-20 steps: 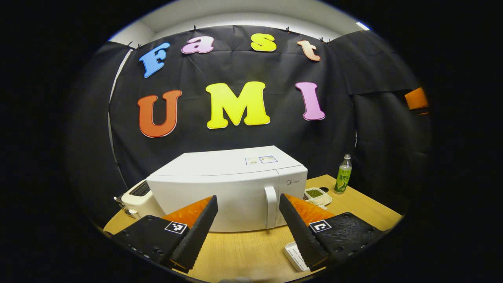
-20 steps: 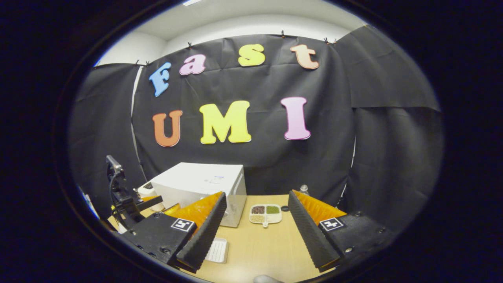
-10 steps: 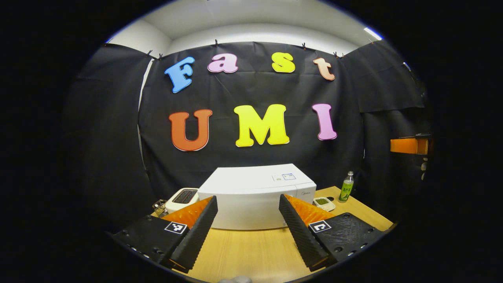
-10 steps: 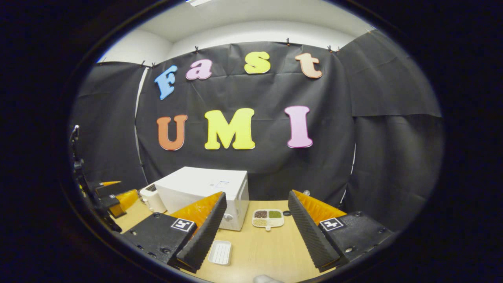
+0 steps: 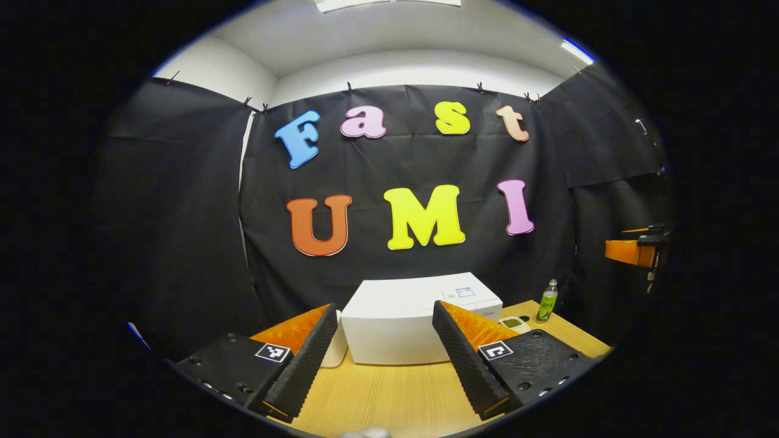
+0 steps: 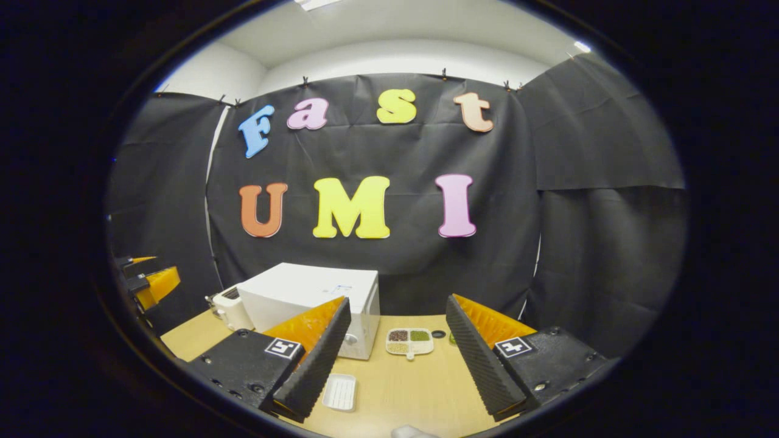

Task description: Open the microwave oven with the left hand, put the food in, and close the microwave oven.

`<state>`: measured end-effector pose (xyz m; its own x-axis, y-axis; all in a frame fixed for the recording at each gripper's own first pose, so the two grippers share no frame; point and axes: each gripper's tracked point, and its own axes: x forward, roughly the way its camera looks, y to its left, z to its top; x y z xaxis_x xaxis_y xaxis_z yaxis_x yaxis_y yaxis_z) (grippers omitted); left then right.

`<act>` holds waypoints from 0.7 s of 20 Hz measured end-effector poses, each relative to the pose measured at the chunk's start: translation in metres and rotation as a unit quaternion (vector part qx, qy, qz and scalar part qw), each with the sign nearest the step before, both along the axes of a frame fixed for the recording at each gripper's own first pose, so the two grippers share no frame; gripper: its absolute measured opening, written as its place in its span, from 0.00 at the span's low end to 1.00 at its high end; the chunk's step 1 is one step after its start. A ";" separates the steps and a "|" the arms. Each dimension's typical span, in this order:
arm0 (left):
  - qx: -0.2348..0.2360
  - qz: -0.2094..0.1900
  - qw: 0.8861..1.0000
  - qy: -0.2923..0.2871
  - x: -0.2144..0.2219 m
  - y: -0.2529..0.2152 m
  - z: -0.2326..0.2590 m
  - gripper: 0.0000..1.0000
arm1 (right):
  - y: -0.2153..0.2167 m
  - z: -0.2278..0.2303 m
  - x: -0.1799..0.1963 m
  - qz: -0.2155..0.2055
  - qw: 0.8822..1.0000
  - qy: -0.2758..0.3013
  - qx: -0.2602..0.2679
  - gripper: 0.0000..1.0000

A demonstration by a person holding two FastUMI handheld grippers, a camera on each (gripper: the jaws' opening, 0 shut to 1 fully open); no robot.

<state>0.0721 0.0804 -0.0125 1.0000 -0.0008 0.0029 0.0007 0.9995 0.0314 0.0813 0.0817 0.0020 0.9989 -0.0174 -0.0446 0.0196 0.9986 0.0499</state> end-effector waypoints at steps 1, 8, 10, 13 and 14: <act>0.001 0.001 1.000 -0.003 -0.001 0.001 0.002 0.96 | 0.000 0.001 -0.001 -0.001 1.000 -0.001 0.002 0.92; -0.003 0.001 1.000 -0.020 -0.005 0.004 0.012 0.96 | 0.003 0.008 -0.007 -0.005 1.000 -0.009 0.003 0.92; -0.002 -0.001 1.000 -0.021 -0.006 0.004 0.013 1.00 | 0.002 0.009 -0.008 -0.006 1.000 -0.010 0.002 0.92; -0.004 0.000 1.000 -0.021 -0.008 0.006 0.014 0.96 | 0.003 0.012 -0.011 -0.006 1.000 -0.013 0.001 0.92; -0.004 0.001 1.000 -0.021 -0.009 0.007 0.015 0.96 | 0.003 0.012 -0.012 -0.008 1.000 -0.013 0.000 0.92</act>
